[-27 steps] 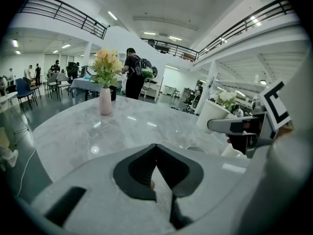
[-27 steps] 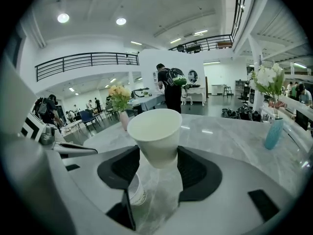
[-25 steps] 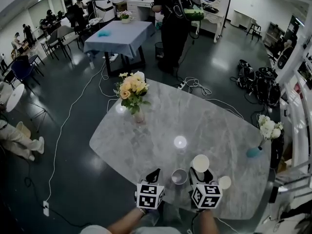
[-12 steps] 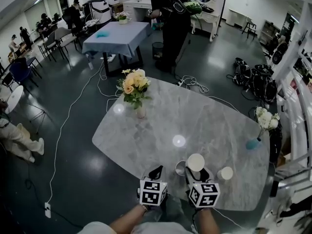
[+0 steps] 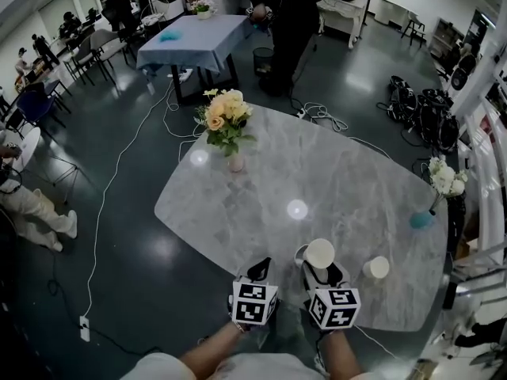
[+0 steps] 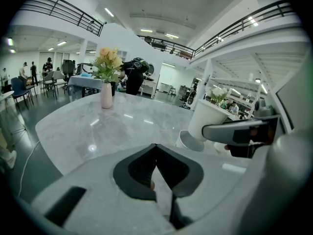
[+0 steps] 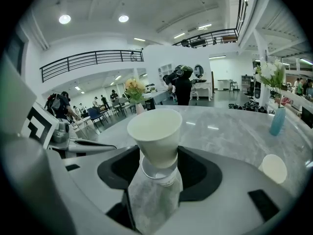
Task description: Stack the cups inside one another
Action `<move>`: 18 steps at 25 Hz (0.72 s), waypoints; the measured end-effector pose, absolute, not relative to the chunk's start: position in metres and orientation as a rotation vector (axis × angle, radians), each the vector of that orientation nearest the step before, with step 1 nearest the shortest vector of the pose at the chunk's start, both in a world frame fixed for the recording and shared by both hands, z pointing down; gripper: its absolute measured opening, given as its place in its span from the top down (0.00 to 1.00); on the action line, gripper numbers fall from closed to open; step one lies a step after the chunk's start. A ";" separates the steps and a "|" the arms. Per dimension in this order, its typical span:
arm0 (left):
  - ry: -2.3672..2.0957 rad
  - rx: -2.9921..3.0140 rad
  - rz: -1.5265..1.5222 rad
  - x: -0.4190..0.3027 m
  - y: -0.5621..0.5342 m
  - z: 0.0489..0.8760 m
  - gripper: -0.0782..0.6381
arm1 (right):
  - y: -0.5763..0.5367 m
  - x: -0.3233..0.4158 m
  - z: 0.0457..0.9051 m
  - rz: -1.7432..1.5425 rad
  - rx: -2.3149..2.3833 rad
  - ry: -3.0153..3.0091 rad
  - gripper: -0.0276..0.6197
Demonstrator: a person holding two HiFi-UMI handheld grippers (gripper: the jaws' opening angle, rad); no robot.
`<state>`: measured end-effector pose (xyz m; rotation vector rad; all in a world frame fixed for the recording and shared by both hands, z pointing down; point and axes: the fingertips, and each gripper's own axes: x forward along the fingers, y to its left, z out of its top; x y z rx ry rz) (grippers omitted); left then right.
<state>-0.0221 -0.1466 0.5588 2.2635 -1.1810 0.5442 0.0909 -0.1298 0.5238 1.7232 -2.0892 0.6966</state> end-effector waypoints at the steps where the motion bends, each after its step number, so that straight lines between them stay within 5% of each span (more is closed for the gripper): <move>1: -1.180 2.261 0.548 -0.022 -0.146 0.560 0.90 | -0.130 0.091 0.525 0.699 1.720 -2.089 0.62; 18: -1.186 2.221 0.571 -0.025 -0.141 0.574 0.90 | -0.126 0.082 0.543 0.710 1.644 -2.098 0.62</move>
